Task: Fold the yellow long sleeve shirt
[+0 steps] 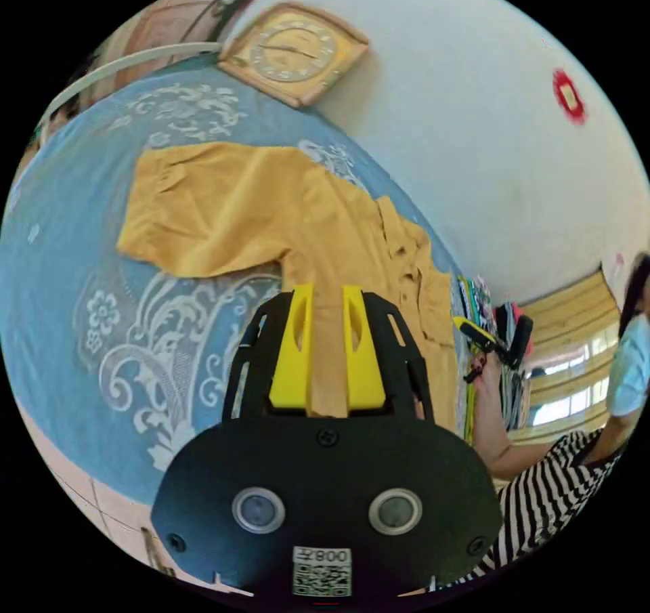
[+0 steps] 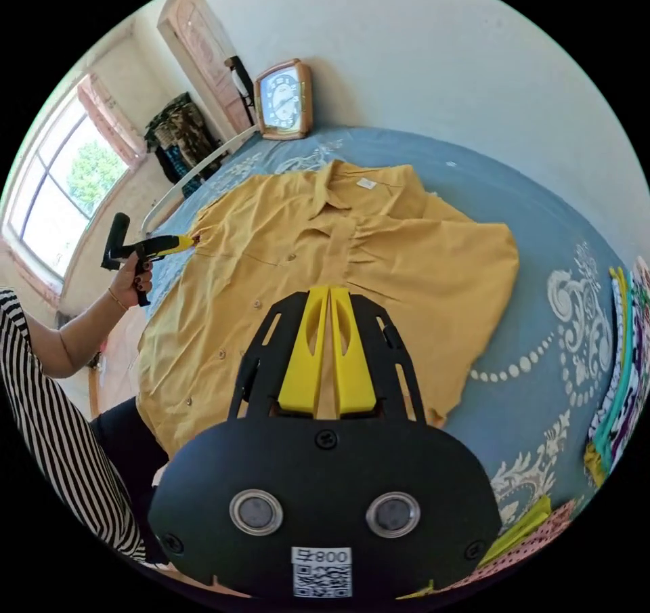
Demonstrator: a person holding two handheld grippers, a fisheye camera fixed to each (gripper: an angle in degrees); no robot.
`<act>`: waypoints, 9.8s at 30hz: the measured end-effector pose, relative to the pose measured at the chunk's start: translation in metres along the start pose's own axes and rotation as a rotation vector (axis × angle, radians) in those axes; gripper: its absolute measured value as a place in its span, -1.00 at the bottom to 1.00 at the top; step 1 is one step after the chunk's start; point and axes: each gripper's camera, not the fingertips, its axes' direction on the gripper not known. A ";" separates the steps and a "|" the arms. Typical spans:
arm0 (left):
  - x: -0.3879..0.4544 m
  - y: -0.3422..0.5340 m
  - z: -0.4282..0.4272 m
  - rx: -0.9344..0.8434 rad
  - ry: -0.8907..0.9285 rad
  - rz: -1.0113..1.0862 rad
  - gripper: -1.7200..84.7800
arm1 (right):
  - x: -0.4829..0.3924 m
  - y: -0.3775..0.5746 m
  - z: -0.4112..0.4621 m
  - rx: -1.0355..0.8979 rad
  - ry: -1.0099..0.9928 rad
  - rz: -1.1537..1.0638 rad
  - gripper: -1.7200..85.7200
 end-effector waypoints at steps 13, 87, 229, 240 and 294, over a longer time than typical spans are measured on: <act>-0.126 0.014 -0.079 0.203 0.023 -0.345 -0.91 | -0.136 -0.166 0.161 -0.098 -0.315 -0.295 -0.85; 0.216 0.172 0.160 -0.168 -0.218 0.826 -0.81 | 0.015 -0.143 0.194 -0.185 -0.182 0.117 -0.94; 0.133 0.039 0.131 -0.358 -0.115 0.565 -0.95 | 0.044 0.152 -0.066 -0.142 -0.025 0.176 -0.96; -0.004 0.132 -0.067 -0.388 -0.098 0.325 -0.90 | 0.041 0.318 -0.156 -0.102 -0.162 0.355 -0.95; -0.261 0.287 -0.374 -0.413 0.359 -0.213 -0.94 | 0.032 0.710 -0.248 -0.054 -0.316 0.842 -0.95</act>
